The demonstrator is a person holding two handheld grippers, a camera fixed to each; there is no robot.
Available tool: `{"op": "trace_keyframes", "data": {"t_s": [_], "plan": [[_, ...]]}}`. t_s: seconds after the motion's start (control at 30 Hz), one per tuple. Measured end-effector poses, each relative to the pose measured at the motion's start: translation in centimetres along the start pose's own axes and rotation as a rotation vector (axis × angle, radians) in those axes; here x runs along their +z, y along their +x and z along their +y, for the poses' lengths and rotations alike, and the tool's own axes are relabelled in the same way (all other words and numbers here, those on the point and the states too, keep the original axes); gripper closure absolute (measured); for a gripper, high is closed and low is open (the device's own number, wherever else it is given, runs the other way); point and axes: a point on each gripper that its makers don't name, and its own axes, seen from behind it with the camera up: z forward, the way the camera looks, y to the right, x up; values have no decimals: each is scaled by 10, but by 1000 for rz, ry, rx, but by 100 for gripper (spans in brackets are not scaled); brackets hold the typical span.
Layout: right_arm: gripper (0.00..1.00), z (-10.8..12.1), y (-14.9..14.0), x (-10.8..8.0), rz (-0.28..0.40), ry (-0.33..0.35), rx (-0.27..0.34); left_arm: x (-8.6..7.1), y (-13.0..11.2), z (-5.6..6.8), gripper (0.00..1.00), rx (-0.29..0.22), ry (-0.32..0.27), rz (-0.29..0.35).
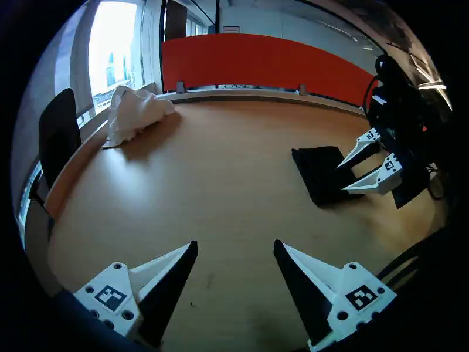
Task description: Fold towel
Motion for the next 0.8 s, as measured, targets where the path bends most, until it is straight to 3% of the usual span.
{"op": "trace_keyframes", "data": {"t_s": [0.47,0.8], "plan": [[32,6,-40,-27,-37,-68,55,1,0,1,4,11,-8,1],[32,6,-64,-36,-69,-95,88,1,1,3,4,13,-15,3]]}}
